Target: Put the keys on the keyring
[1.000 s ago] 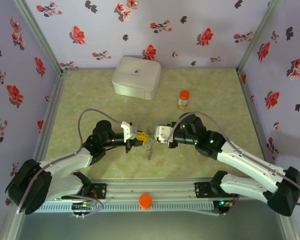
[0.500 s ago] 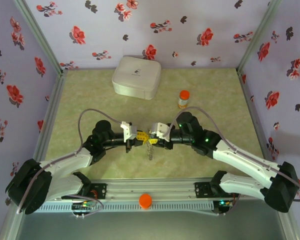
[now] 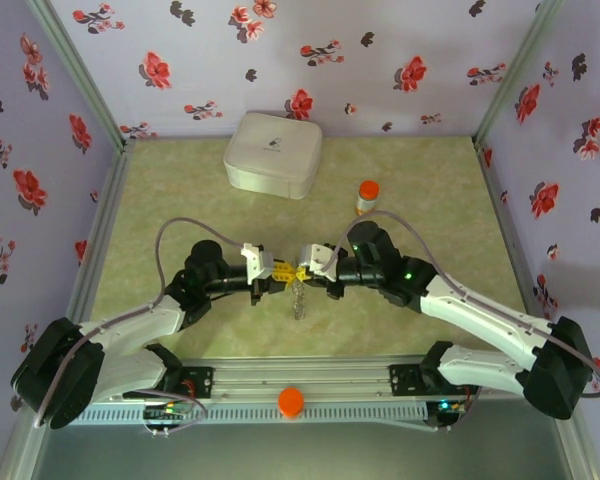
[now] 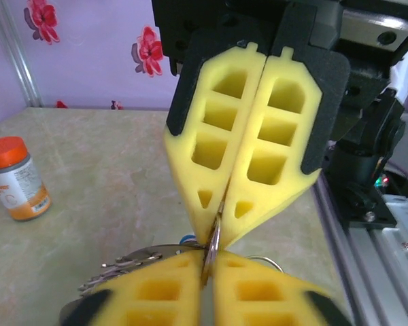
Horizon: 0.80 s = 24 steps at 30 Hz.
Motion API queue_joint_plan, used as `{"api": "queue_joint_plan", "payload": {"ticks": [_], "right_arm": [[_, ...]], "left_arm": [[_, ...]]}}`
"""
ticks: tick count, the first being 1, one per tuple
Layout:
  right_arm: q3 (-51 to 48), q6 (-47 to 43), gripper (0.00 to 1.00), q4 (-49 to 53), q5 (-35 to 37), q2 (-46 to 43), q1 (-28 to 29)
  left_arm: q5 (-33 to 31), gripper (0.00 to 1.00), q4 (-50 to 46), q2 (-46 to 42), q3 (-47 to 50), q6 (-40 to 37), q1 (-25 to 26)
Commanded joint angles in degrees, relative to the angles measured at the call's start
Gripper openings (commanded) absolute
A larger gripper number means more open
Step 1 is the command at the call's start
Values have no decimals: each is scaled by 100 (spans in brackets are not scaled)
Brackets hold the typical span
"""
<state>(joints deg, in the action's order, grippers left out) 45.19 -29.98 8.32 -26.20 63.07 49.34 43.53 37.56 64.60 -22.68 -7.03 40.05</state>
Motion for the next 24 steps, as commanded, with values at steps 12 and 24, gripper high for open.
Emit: {"api": "queue_joint_plan", "payload": {"ticks": [12, 24], "right_arm": [[1278, -542, 0, 2015, 956, 455, 206], [2070, -1069, 0, 2797, 1302, 1055, 523]], "left_arm": [[-604, 43, -1526, -438, -488, -1029, 11], [-488, 42, -1656, -380, -533, -960, 20]]}}
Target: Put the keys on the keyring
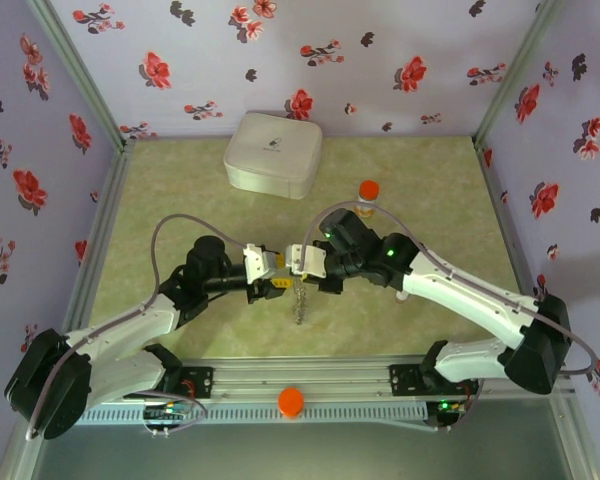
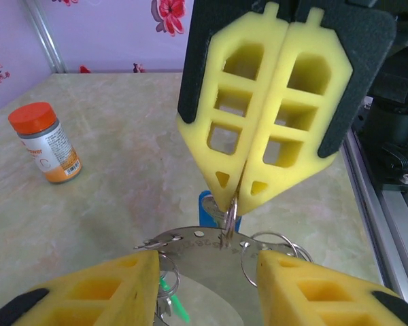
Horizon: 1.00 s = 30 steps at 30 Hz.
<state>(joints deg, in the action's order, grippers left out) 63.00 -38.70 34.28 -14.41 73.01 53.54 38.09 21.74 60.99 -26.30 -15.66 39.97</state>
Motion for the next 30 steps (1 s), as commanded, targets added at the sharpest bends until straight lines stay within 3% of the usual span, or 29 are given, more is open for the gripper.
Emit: {"api": "queue_joint_plan", "payload": {"ticks": [1, 7, 15, 16, 19, 20, 24, 30], "right_arm": [[343, -229, 0, 242, 164, 110, 140], [576, -244, 0, 268, 255, 350, 301], [600, -114, 0, 166, 189, 389, 331], [580, -82, 1, 154, 206, 360, 329], [314, 160, 24, -185, 41, 95, 169], [175, 252, 26, -349, -100, -42, 62], [-497, 338, 30, -955, -539, -678, -345], [-1074, -370, 30, -1350, -181, -1161, -285]], "left_arm": [[89, 41, -66, -9, -178, -86, 29], [182, 32, -3, 44, -197, -12, 29], [224, 1, -40, 18, -204, -58, 36], [249, 0, 2, 18, -194, -46, 30], [276, 0, 296, 18, -98, 114, 29], [299, 0, 414, 17, -51, 173, 30], [424, 0, 921, 69, 81, 426, 29], [644, 0, 1261, 210, 130, 607, 29]]}}
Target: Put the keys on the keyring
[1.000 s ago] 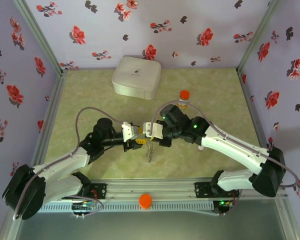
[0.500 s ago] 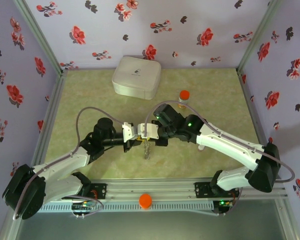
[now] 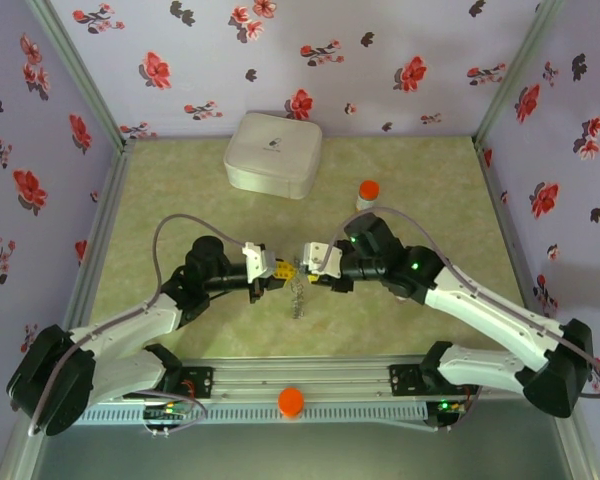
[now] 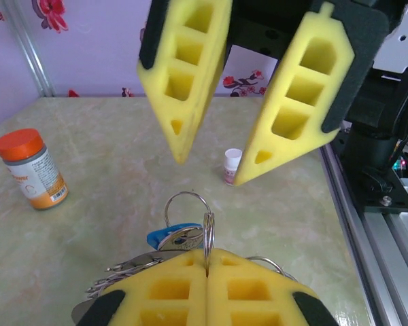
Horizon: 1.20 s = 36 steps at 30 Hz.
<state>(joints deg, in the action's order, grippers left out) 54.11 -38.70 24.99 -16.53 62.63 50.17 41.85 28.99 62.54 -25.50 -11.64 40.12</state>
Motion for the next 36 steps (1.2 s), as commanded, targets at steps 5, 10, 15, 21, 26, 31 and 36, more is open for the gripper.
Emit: {"api": "queue_joint_plan", "payload": {"ticks": [5, 10, 15, 21, 26, 31, 36], "right_arm": [[-316, -1036, 31, -682, 500, -236, 277], [-225, -1352, 30, -644, 861, -136, 448], [-58, -1498, 29, -331, 713, 11, 546], [-27, -1791, 26, -238, 934, 79, 648], [104, -1875, 20, -32, 1032, 205, 718], [50, -1990, 20, -144, 1211, 207, 783], [-104, -2226, 24, -413, 1530, 122, 815]], "left_arm": [[323, 0, 505, 91, 54, 205, 16], [375, 0, 355, 130, 14, 177, 14], [390, 0, 319, 131, 1, 179, 16], [398, 0, 282, 134, -16, 170, 14], [413, 0, 265, 109, -17, 169, 15], [450, 0, 291, 131, -34, 212, 14], [498, 0, 291, 144, -42, 240, 14]]}}
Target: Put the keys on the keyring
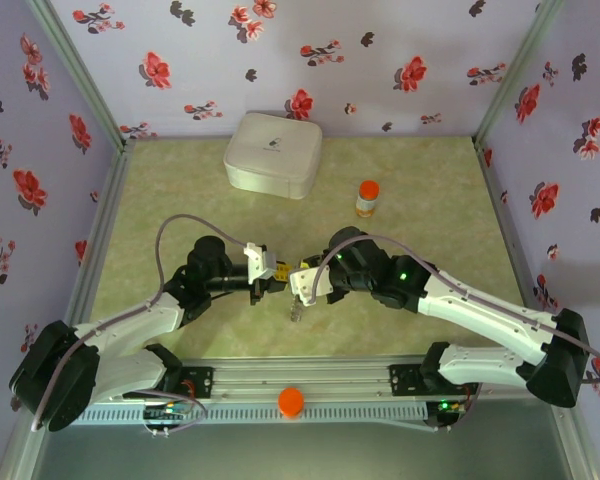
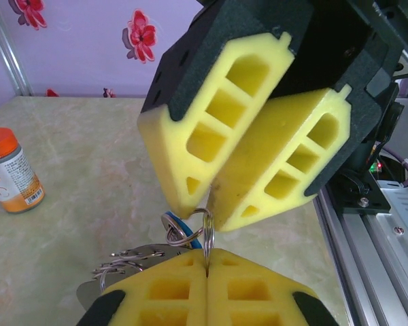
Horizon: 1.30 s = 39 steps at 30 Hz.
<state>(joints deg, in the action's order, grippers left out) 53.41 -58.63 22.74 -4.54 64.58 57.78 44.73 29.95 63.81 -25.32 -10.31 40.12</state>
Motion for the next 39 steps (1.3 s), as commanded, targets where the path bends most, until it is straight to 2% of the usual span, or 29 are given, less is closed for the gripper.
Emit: {"api": "queue_joint_plan", "payload": {"ticks": [1, 9, 17, 27, 39], "right_arm": [[-87, -294, 24, -254, 384, -101, 59], [-155, -402, 20, -399, 379, -102, 79], [-190, -292, 0, -311, 260, -233, 102], [-500, -242, 0, -231, 532, -364, 129], [-779, 233, 0, -762, 365, -418, 254]], "left_arm": [[224, 0, 195, 24, -60, 114, 14], [271, 0, 239, 49, -73, 151, 14], [231, 0, 245, 9, -69, 173, 19], [194, 0, 813, -35, 42, 564, 10], [107, 0, 1179, -32, 138, 680, -37]]}}
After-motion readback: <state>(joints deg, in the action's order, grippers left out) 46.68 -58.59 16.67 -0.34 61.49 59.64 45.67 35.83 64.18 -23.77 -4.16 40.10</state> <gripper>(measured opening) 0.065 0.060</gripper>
